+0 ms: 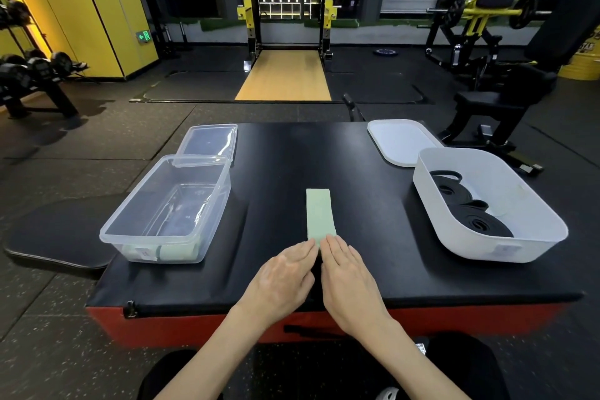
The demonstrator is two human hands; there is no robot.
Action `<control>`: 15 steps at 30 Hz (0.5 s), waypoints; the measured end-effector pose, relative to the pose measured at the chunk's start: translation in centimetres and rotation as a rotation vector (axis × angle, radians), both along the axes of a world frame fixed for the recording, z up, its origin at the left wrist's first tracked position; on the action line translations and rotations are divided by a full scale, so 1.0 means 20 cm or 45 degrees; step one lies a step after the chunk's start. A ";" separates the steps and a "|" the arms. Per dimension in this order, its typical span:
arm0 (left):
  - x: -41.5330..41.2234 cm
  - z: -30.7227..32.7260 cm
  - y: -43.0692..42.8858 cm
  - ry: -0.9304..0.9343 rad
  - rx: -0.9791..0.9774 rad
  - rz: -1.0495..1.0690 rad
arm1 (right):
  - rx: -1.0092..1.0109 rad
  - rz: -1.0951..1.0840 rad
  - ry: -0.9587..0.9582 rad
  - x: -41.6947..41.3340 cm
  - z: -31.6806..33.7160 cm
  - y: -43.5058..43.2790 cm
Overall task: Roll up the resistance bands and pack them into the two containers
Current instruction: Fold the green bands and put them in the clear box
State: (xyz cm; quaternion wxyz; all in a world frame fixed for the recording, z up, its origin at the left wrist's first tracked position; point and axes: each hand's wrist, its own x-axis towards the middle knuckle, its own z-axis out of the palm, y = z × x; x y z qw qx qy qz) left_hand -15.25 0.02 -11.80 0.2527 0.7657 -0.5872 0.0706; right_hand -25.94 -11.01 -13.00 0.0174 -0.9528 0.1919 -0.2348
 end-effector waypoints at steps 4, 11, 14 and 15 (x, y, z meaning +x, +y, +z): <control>0.02 0.02 -0.01 -0.008 0.035 0.000 | -0.008 0.008 0.017 -0.01 -0.02 0.00; 0.03 0.03 -0.05 -0.003 0.041 0.030 | -0.040 -0.015 0.106 -0.03 0.03 -0.01; 0.04 0.03 -0.07 -0.021 0.028 0.041 | -0.058 0.002 0.112 -0.04 0.02 0.00; 0.04 0.03 -0.07 -0.022 0.022 0.045 | -0.057 0.005 0.111 -0.04 0.02 0.00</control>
